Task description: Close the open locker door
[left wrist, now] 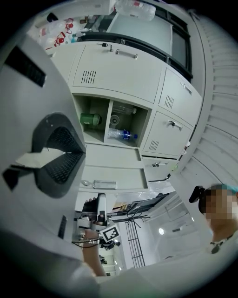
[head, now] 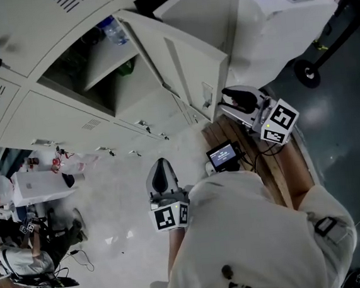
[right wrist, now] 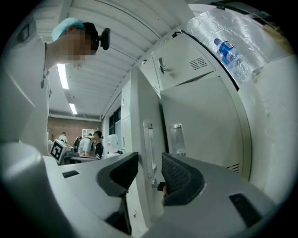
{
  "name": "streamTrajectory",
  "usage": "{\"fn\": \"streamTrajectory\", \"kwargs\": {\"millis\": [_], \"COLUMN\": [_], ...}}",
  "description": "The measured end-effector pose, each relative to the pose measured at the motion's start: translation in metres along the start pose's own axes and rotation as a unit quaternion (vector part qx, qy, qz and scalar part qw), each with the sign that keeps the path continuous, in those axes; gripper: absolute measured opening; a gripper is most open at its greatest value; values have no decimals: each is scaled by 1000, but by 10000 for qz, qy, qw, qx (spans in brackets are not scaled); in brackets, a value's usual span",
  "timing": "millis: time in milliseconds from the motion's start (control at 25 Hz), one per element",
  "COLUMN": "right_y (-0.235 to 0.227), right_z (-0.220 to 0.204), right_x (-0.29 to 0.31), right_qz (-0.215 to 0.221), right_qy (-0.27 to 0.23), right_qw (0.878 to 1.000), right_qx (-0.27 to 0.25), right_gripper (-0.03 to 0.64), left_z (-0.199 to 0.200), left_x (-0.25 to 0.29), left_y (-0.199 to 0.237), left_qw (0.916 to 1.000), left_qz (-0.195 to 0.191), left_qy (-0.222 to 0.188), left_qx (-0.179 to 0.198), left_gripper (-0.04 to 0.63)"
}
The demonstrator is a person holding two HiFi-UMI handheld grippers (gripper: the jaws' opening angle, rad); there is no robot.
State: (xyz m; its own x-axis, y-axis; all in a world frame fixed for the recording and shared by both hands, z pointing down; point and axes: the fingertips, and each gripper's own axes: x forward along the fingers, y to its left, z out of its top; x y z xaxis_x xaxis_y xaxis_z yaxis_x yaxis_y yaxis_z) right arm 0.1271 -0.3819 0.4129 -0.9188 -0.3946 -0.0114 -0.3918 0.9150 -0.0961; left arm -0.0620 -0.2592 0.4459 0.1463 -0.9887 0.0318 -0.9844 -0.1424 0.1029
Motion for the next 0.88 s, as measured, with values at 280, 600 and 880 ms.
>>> {"fn": "streamTrajectory", "kwargs": {"millis": [280, 600, 880], "right_y": [24, 55, 75], "right_z": [-2, -5, -7], "right_x": [16, 39, 59], "right_qz": [600, 1245, 1761], "right_qy": [11, 80, 115], "right_qw": [9982, 9922, 9843], "right_qx": [73, 39, 60], "right_gripper": [161, 161, 161], "left_z": [-4, -6, -6], "left_x": [-5, -8, -12], "left_y": [2, 9, 19], "left_qw": [9999, 9997, 9991], "left_qz": [114, 238, 423], "left_qy": [36, 36, 50], "left_qx": [-28, 3, 28], "left_gripper": [8, 8, 8]}}
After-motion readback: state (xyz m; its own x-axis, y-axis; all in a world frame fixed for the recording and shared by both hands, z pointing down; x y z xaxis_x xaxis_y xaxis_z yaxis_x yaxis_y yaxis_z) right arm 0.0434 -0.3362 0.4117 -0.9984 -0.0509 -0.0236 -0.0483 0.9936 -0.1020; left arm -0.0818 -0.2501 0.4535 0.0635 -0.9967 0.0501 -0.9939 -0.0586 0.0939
